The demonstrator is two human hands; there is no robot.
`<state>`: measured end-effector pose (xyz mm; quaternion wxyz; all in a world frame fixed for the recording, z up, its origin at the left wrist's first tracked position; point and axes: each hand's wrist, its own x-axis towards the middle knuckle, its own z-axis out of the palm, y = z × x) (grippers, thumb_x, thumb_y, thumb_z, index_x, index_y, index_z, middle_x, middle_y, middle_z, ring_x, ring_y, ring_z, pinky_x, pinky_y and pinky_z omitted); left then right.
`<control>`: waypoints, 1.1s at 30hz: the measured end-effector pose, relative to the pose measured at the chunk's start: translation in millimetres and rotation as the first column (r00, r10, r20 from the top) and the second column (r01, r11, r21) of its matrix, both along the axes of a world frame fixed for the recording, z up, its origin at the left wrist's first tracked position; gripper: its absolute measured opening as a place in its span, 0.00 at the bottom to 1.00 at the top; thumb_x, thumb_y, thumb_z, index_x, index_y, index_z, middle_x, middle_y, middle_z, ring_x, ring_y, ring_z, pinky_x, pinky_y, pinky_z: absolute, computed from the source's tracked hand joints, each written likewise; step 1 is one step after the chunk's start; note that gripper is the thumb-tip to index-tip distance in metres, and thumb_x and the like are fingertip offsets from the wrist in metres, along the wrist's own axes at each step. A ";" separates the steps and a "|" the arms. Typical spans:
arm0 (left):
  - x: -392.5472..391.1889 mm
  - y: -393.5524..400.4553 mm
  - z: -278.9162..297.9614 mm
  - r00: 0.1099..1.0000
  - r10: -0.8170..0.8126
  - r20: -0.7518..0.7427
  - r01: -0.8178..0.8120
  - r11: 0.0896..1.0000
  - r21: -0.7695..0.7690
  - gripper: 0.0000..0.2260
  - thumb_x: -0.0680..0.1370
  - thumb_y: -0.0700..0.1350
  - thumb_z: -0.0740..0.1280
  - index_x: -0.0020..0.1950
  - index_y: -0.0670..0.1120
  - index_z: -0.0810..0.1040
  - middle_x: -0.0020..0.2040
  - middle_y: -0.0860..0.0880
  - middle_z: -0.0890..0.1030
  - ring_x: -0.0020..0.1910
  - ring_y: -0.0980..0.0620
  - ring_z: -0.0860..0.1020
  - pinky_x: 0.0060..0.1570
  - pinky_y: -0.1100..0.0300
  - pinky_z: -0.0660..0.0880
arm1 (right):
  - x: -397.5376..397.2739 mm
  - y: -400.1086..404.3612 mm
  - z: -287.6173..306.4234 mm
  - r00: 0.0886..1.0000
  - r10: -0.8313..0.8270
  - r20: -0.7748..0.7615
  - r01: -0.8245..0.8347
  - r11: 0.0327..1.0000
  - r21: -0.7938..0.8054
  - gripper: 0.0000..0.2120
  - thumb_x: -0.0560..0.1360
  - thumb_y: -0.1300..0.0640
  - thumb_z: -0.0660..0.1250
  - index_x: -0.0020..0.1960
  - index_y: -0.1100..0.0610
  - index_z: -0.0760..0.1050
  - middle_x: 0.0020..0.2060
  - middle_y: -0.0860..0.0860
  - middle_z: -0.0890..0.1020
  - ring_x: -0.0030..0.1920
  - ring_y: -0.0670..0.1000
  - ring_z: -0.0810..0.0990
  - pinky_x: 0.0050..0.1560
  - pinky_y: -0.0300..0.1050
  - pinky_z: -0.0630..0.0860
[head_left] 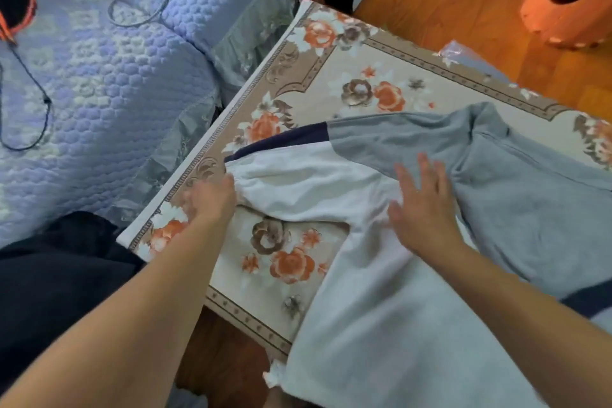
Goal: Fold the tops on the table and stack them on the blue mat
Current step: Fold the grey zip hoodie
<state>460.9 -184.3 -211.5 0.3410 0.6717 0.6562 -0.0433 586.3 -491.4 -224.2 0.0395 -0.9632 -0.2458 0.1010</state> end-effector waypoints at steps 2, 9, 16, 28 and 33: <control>13.1 1.7 -9.2 0.991 -0.113 -0.067 0.114 0.993 0.008 0.34 0.80 0.62 0.64 0.78 0.42 0.63 0.76 0.38 0.66 0.72 0.35 0.68 0.70 0.39 0.66 | 27.5 -0.5 -3.5 0.987 -0.146 0.065 0.149 0.988 -0.033 0.32 0.80 0.49 0.61 0.80 0.56 0.56 0.80 0.63 0.50 0.79 0.67 0.48 0.77 0.63 0.47; 18.5 17.7 -6.5 0.941 -0.134 0.310 0.100 0.987 0.124 0.08 0.83 0.48 0.63 0.57 0.46 0.68 0.47 0.49 0.75 0.43 0.49 0.73 0.42 0.51 0.69 | 44.4 -14.2 -23.2 0.947 -0.297 -0.121 0.269 0.941 -0.205 0.34 0.82 0.37 0.49 0.82 0.51 0.47 0.81 0.57 0.46 0.80 0.62 0.40 0.78 0.60 0.40; -2.5 31.3 -17.6 0.832 -0.134 0.538 0.266 0.948 -0.174 0.16 0.81 0.39 0.68 0.68 0.51 0.73 0.54 0.49 0.81 0.52 0.47 0.83 0.51 0.47 0.82 | 67.5 63.3 -21.1 0.993 -0.038 -0.111 0.023 0.991 -0.130 0.31 0.82 0.36 0.43 0.81 0.45 0.39 0.81 0.50 0.36 0.79 0.58 0.33 0.77 0.59 0.34; 5.0 19.6 9.0 0.722 0.328 0.609 0.015 0.873 -0.488 0.35 0.73 0.26 0.68 0.74 0.54 0.69 0.62 0.46 0.78 0.58 0.43 0.80 0.52 0.49 0.80 | 12.4 60.7 -13.9 0.992 -0.061 -0.114 0.048 0.993 -0.109 0.33 0.83 0.38 0.46 0.82 0.50 0.39 0.81 0.55 0.38 0.80 0.61 0.37 0.78 0.62 0.39; 24.2 -33.0 78.2 0.631 0.200 0.750 0.223 0.878 -0.423 0.24 0.75 0.28 0.63 0.69 0.44 0.78 0.58 0.46 0.85 0.54 0.49 0.82 0.46 0.61 0.77 | 46.5 43.5 32.8 0.821 -0.252 -0.512 0.421 0.874 0.245 0.30 0.83 0.39 0.53 0.81 0.50 0.56 0.81 0.52 0.54 0.80 0.55 0.53 0.79 0.55 0.51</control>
